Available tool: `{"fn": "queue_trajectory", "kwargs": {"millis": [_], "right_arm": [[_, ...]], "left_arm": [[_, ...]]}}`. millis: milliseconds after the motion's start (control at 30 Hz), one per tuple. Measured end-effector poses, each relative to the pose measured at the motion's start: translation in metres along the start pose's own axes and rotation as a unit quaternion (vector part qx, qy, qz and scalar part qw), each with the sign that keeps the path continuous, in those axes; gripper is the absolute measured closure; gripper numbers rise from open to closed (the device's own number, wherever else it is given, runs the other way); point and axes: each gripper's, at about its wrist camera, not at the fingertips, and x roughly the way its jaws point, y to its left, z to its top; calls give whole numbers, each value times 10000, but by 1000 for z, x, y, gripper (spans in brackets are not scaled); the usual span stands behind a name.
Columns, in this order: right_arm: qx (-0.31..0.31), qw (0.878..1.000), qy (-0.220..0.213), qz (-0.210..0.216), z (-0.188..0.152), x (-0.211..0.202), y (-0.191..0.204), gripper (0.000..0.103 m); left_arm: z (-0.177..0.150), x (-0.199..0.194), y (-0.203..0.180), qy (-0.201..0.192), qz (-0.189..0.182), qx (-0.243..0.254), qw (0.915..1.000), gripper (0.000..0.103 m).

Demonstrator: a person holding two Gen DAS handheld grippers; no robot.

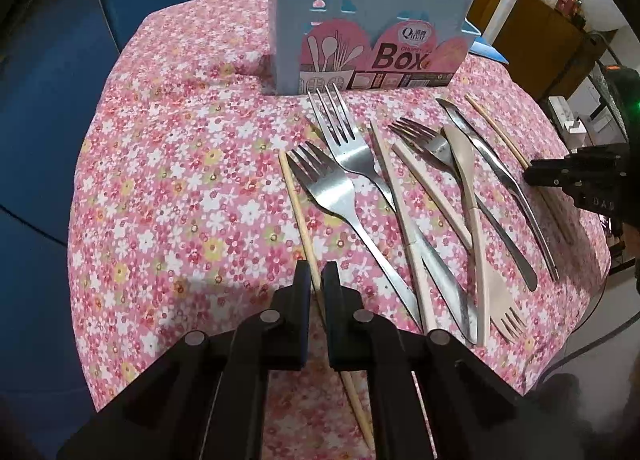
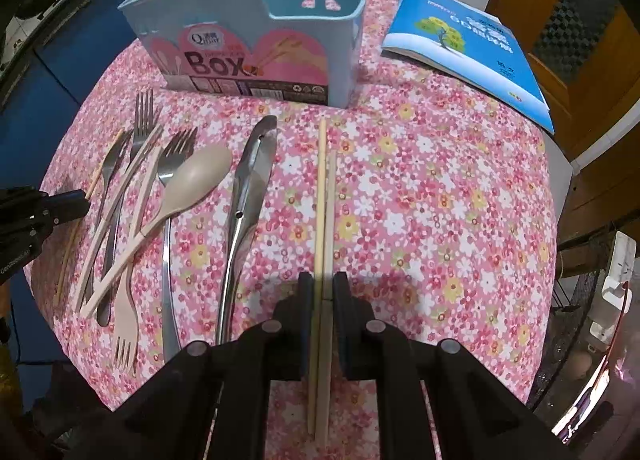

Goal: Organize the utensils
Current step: 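Lower and grasp a wooden chopstick with the left tool while the right tool grasps another chopstick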

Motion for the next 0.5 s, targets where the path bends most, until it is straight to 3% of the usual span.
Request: {"fn": "queue_trajectory", "kwargs": {"millis": [333, 500], "right_arm": [[-343, 9966, 731, -166, 30, 12, 14, 89], [-267, 9966, 773, 44, 39, 12, 9, 90]], "left_arm": [[18, 8, 3, 517, -179, -98, 9985, 96], [15, 7, 7, 393, -299, -99, 9987, 96]]}}
